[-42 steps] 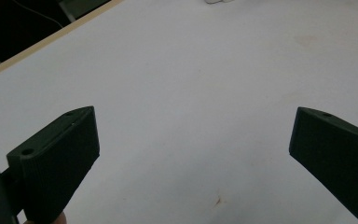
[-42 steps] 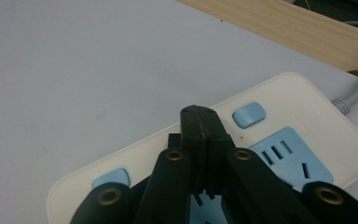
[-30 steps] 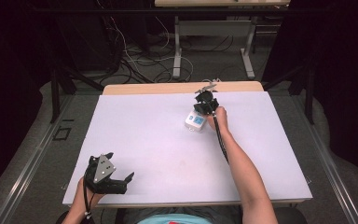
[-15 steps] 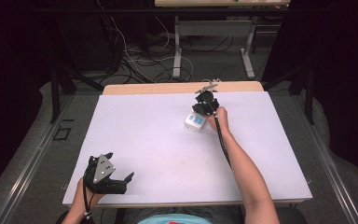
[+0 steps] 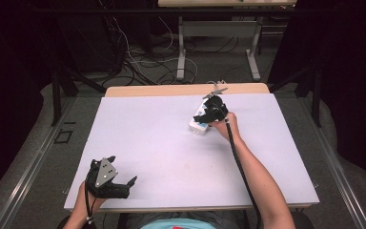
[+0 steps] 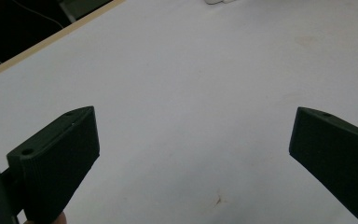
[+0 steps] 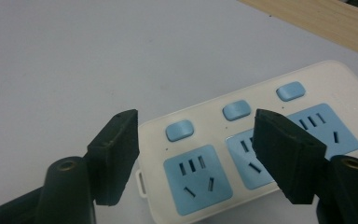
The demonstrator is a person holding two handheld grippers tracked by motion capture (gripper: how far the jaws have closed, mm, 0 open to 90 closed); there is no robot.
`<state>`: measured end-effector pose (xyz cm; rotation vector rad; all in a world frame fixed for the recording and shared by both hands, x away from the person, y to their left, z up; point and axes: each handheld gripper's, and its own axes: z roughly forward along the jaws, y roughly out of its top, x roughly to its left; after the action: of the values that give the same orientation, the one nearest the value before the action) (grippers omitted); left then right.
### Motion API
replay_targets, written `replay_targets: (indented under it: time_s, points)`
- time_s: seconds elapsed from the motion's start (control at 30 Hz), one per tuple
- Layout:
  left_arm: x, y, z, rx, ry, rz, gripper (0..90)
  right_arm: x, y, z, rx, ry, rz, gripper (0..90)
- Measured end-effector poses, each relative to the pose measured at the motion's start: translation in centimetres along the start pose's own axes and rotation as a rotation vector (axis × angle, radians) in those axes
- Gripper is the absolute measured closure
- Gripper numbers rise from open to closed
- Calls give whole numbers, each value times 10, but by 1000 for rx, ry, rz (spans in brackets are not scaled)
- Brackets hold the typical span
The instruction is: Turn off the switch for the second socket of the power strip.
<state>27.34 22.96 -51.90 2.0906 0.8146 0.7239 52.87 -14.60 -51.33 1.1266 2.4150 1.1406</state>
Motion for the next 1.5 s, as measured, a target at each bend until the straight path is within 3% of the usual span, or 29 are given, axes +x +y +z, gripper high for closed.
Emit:
replay_targets:
  time_s: [0.03,0.23,0.33,0.67,1.5]
  points:
    - [0,0,0,0,0,0,14,2,-1,-3,26,7,11,279]
    - [0,0,0,1,0,-3,14,5,-7,-12,21,16,-37,179]
    - [0,0,-1,2,0,-3,14,8,-8,-16,23,32,-18,157]
    - [0,-1,-1,1,0,-4,14,17,-14,-24,49,51,-53,73]
    - [0,-1,-3,5,-3,3,13,33,-39,-78,21,73,-97,16]
